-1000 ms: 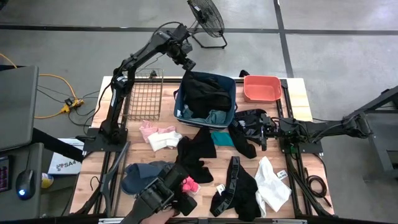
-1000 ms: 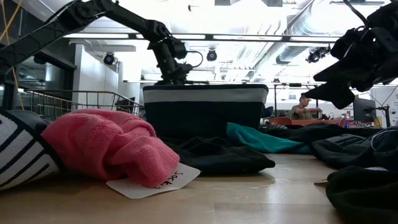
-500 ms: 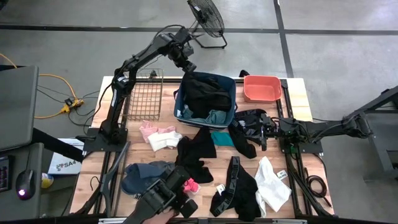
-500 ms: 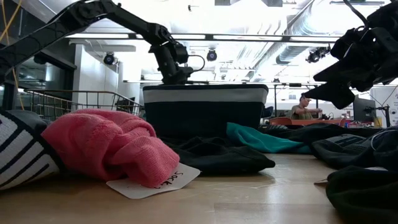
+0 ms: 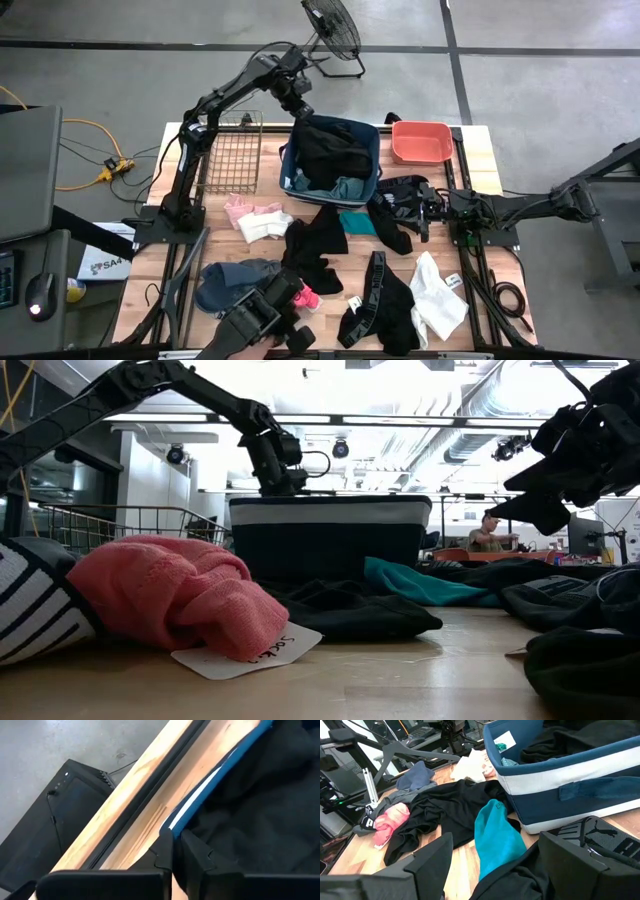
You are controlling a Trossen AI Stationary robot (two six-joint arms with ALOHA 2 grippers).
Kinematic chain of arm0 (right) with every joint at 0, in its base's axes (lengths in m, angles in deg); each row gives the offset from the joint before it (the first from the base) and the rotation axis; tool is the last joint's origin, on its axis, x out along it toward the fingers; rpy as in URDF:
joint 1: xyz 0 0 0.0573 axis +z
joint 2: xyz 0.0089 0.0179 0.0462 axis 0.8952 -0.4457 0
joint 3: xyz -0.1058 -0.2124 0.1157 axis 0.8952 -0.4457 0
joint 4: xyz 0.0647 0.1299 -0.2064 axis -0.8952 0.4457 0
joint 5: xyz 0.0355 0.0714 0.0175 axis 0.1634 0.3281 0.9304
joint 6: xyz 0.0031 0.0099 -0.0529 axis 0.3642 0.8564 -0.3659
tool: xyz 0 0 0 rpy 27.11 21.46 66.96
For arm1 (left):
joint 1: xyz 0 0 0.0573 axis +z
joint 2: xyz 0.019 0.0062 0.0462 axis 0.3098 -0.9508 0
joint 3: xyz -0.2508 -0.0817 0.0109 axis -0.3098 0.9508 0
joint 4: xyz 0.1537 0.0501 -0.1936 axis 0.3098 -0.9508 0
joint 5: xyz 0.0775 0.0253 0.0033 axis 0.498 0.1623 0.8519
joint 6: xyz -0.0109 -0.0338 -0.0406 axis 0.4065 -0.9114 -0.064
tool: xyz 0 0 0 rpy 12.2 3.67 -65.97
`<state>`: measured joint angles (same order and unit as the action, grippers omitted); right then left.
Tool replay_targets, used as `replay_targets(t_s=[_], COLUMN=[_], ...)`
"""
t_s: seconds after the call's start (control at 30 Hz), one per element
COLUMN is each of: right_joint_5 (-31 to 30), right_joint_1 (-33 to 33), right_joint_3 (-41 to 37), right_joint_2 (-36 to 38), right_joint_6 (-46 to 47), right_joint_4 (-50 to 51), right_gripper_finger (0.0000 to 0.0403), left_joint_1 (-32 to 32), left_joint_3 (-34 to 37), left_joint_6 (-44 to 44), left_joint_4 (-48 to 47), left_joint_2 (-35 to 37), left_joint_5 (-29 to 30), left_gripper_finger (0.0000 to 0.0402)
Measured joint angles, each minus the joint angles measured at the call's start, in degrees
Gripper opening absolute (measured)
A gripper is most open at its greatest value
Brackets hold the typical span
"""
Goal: Pick & Place Cloths
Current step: Put black shirt into the blue laundry organizer
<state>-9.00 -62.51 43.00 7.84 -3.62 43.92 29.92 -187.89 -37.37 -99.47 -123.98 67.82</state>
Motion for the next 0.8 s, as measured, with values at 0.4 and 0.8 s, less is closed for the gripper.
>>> replay_targets(t_s=[0.4, 0.8], right_joint_5=[0.0, 0.0], right_joint_1=[0.0, 0.0], right_joint_3=[0.0, 0.0], right_joint_2=[0.0, 0.0], right_joint_6=[0.0, 0.0], right_joint_4=[0.0, 0.0], right_gripper_finger=[0.0287, 0.0287], left_joint_1=[0.0, 0.0], left_joint_3=[-5.9, -6.1], left_joint_6=[1.0, 1.0], left_joint_4=[-3.0, -4.4], left_joint_2=[0.1, 0.3], left_joint_5=[-0.6, -0.8], left_gripper_finger=[0.0013, 0.0072])
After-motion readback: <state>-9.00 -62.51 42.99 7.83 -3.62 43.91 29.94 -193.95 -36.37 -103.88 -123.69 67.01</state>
